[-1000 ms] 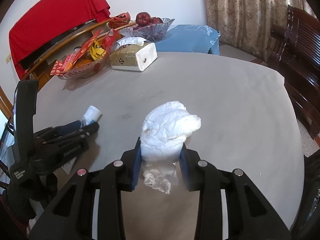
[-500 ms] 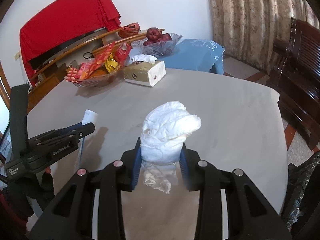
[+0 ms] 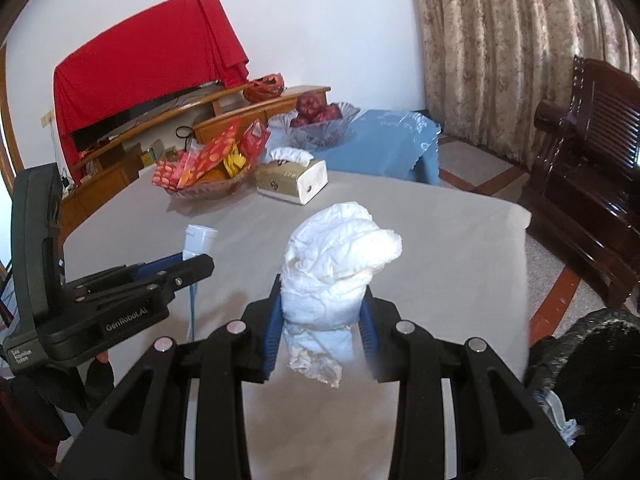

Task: Collect trash
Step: 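Carry tube and tissue over the bin and open both grippers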

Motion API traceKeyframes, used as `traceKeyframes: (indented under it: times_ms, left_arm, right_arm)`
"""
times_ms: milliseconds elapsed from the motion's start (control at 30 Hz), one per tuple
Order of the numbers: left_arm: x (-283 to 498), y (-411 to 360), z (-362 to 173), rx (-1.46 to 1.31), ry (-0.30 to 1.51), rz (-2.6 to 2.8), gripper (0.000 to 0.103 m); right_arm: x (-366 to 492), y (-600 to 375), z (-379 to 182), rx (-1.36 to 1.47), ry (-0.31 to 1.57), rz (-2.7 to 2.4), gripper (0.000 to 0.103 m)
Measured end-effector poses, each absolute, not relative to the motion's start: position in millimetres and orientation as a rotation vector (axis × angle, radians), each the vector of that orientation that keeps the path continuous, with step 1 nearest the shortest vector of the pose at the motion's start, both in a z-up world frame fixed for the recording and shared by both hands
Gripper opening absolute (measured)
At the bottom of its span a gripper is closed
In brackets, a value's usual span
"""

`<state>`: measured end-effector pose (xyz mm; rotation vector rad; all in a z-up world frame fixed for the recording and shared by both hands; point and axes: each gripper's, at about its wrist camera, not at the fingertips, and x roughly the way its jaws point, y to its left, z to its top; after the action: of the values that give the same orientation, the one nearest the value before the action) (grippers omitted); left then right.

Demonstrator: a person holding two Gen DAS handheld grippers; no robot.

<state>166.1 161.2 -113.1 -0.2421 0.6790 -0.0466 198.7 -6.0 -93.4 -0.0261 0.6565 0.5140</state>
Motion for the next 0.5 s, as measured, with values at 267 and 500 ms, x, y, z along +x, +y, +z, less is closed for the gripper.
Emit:
traceKeyframes:
  times_ms: [267,500]
  left_arm:
    - [158.5,117.9,-93.1,-0.221,0.643,-0.146,0.032]
    - [152.6,74.1,-78.1,-0.198,0.617,-0.24,0.032]
  right_arm:
    - [178.4,-45.6,-75.2,-0.011,0.612,0.471,0.033]
    - [158.2,-89.5,-64.4,-0.006,0.581,0.408,0.033]
